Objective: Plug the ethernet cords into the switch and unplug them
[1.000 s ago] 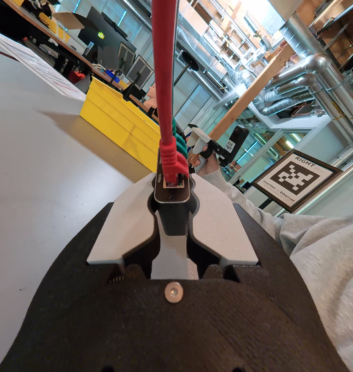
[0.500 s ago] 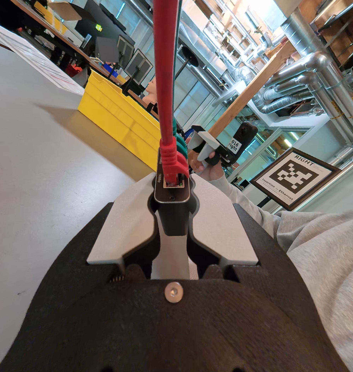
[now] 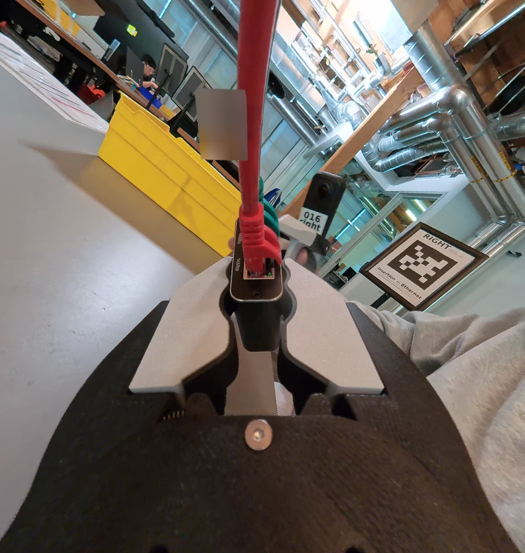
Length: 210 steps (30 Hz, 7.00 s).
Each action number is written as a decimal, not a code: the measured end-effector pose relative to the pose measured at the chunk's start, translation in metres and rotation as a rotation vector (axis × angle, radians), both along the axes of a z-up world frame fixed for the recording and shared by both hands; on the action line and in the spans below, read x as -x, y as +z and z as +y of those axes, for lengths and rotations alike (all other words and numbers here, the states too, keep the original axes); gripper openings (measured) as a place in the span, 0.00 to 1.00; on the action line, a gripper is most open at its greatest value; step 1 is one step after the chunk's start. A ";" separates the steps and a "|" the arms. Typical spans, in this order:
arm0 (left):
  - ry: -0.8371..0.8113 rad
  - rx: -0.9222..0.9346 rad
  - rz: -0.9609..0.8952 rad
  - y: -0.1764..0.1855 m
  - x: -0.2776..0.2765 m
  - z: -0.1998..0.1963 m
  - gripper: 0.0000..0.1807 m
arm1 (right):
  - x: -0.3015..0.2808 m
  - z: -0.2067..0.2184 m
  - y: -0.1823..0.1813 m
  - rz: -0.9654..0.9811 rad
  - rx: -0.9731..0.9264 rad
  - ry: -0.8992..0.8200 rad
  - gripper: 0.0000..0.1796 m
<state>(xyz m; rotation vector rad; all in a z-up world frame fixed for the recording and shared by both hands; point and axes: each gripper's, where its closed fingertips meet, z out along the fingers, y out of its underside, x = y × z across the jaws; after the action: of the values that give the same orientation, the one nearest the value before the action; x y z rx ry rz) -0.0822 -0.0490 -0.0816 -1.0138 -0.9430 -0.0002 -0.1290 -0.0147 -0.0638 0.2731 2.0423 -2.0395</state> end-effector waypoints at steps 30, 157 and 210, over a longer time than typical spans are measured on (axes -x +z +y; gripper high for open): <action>-0.322 0.348 -0.223 -0.050 -0.023 0.061 0.15 | -0.056 -0.012 -0.034 -0.314 -0.150 0.467 0.15; -0.117 0.032 -0.099 -0.013 -0.008 0.028 0.14 | -0.051 -0.013 -0.032 -0.286 -0.114 0.361 0.10; -0.160 -0.378 -0.012 0.018 -0.008 0.060 0.26 | -0.023 -0.003 0.015 -0.671 0.350 0.185 0.07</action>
<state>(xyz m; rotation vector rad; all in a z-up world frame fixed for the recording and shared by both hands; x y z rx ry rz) -0.0742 0.0113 -0.0640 -0.7355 -0.8312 -0.3077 -0.1061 -0.0182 -0.0485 0.5795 1.2449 -1.8151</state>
